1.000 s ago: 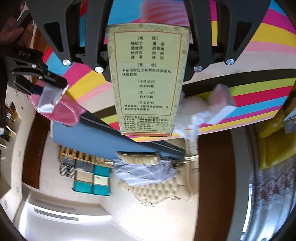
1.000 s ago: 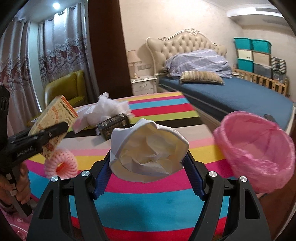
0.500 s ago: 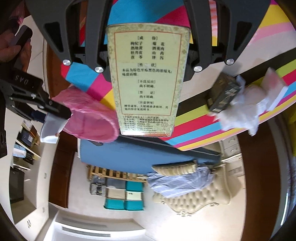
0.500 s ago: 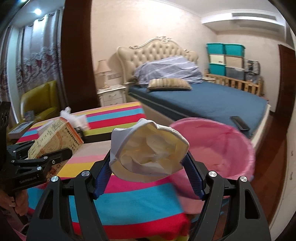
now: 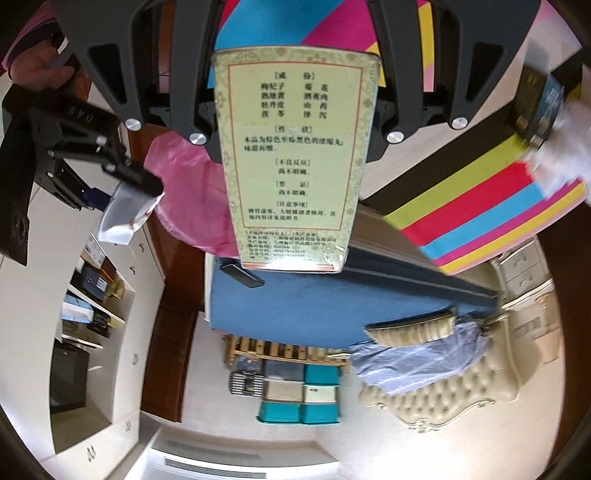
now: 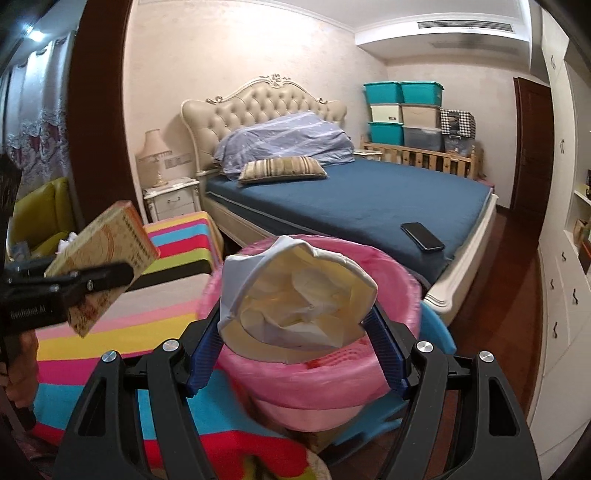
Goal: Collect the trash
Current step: 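Carry the tissue and yellow box over the pink bin and open both grippers, then move both open grippers back over the table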
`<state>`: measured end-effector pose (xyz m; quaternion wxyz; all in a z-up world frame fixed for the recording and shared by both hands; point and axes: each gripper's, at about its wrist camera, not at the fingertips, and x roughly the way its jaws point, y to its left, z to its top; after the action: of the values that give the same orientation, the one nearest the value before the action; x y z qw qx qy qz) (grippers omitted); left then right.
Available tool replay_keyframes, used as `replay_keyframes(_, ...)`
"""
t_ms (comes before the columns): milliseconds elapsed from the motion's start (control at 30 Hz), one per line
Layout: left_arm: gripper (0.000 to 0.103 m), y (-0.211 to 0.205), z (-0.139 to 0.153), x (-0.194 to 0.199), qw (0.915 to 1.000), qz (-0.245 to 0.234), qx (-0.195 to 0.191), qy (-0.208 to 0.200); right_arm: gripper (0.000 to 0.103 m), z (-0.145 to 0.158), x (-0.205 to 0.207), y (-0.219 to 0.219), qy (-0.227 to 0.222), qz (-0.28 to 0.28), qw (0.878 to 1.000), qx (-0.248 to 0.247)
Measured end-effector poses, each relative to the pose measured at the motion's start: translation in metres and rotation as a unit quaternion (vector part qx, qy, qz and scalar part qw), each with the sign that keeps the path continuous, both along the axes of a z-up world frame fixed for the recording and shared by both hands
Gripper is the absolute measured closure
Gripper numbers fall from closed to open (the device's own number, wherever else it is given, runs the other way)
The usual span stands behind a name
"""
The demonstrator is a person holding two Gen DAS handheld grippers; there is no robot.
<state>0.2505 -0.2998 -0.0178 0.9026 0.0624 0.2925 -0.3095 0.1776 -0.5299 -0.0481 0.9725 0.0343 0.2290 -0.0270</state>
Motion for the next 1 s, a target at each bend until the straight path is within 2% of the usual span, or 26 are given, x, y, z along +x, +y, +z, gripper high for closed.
replay_keyframes(233, 0.054, -0.039, -0.001, 0.034, 0.9993, -0.034, -0.009, 0.011, 0.033, -0.007, 0.017, -0.023, 0.004, -0.013, 1.000, -0.005)
replay_keyframes(433, 0.053, -0.065, -0.005, 0.055, 0.9988, -0.047, 0.002, 0.015, 0.032, -0.012, 0.033, -0.034, 0.007, -0.017, 1.000, 0.000)
replay_keyframes(500, 0.048, -0.073, -0.006, 0.067, 0.9988, -0.046, 0.006, 0.017, 0.030, -0.015, 0.039, -0.038, -0.001, -0.015, 1.000, -0.002)
replay_keyframes(567, 0.026, -0.075, -0.006, 0.075, 0.9992, -0.035, 0.001, 0.018, 0.018, -0.018, 0.043, -0.041, 0.004, -0.023, 1.000, -0.001)
replay_keyframes(733, 0.025, -0.066, -0.001, 0.081, 0.9996, -0.023, -0.006, 0.017, 0.018, -0.021, 0.035, -0.052, 0.007, -0.044, 0.999, 0.009)
replay_keyframes(967, 0.005, -0.041, 0.014, 0.059, 0.9997, 0.021, -0.009, 0.001, 0.018, -0.016, 0.005, -0.045, 0.006, -0.045, 0.999, 0.006)
replay_keyframes(1000, 0.005, -0.037, 0.016, 0.056, 0.9996, 0.026, -0.008, -0.001, 0.018, -0.013, 0.001, -0.042, 0.007, -0.044, 0.999, 0.007)
